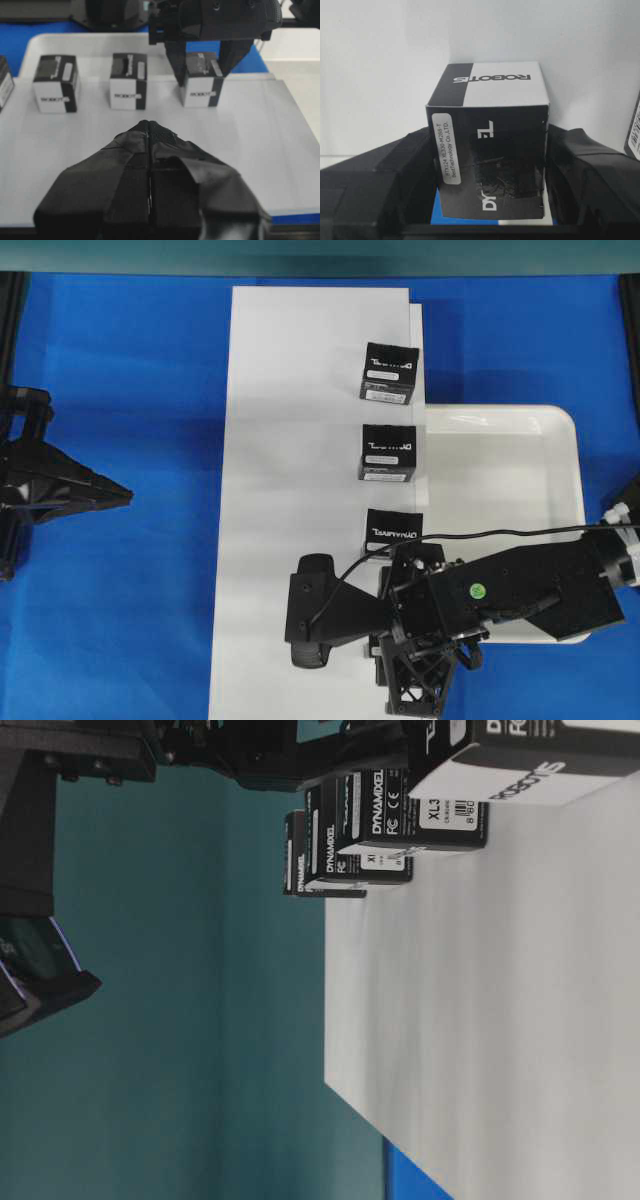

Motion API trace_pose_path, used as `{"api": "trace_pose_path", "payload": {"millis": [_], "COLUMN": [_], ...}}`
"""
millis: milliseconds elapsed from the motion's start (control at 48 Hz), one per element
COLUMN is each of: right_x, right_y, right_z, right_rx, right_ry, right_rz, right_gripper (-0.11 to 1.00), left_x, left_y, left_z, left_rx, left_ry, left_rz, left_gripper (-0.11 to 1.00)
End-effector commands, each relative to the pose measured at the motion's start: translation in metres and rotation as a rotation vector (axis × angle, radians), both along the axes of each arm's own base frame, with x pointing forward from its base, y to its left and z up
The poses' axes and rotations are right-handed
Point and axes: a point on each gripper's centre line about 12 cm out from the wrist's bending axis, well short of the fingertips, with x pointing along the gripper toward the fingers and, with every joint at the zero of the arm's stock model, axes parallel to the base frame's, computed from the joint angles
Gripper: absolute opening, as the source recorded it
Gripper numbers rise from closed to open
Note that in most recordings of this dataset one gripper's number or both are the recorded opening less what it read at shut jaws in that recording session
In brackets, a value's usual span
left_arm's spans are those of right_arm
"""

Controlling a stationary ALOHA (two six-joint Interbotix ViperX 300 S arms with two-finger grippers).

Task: Place the box from the white plastic tray onto the white base.
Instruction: 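Lower the box onto the base below the row of boxes, then open the right gripper and raise it off the box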

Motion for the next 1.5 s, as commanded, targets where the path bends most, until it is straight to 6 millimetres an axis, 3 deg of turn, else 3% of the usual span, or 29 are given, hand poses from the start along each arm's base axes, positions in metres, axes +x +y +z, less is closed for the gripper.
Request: {"api": "trace_pose_path", "payload": {"millis": [0,104,167,646,812,1083,1479], "right_x": [0.002,0.004,0.006,0.005,0.006,-0.008,-0.031], "right_y": [-0.003,0.000,-0.001,-0.001,-0.006,-0.017,-0.023], "right_z": [-0.004,-0.004,-0.003,-0.002,0.021,0.075,0.113], "right_rx": [0.000,-0.007,-0.015,-0.020,-0.019,0.008,0.011], "right_ry": [0.002,-0.025,-0.045,-0.041,-0.070,-0.161,-0.208], "right_rz": [-0.010,0.013,0.012,0.010,0.003,-0.013,-0.006], "right_gripper": [0.69,0.94,1.00,0.99,0.99,0.99,0.99], "left_x": [0.002,0.002,0.002,0.002,0.002,0.000,0.000], "left_y": [0.000,0.000,0.000,0.000,0.000,0.000,0.000], "left_z": [0.011,0.012,0.012,0.012,0.012,0.013,0.009], "left_rx": [-0.001,-0.001,-0.001,-0.001,0.000,-0.066,-0.065], "left_ry": [-0.029,-0.031,-0.031,-0.029,-0.029,-0.025,0.001], "left_rz": [-0.002,-0.002,-0.002,-0.002,-0.002,0.008,0.010], "left_gripper": [-0.07,-0.07,-0.07,-0.07,-0.07,-0.07,-0.07]}}
